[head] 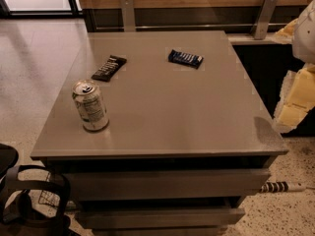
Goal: Move rxbar blueberry near 7up can
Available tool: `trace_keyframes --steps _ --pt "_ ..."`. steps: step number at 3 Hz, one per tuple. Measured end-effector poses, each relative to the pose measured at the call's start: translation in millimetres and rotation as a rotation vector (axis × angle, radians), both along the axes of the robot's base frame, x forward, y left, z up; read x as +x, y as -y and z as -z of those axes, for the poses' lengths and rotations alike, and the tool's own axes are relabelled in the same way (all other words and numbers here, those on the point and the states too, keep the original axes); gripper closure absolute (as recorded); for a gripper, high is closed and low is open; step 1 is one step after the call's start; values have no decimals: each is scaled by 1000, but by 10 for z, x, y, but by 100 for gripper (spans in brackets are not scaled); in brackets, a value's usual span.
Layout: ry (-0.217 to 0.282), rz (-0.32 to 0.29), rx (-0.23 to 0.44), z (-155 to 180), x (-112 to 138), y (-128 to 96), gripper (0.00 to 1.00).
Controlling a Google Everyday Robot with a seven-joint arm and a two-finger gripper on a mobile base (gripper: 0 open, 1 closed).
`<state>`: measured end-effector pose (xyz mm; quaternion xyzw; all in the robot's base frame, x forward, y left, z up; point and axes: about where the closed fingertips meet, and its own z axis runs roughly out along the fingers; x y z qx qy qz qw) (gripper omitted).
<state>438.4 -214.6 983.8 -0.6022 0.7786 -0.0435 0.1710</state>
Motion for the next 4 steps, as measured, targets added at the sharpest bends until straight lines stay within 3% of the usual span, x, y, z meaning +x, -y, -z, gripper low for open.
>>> trace_keyframes --steps 1,2,3,4 --pt "0 0 0 -1 0 0 0" --pt "19 6 22 -65 194 5 0" --pt "35 18 67 -111 531 38 0" --pt "74 41 158 -36 904 193 0"
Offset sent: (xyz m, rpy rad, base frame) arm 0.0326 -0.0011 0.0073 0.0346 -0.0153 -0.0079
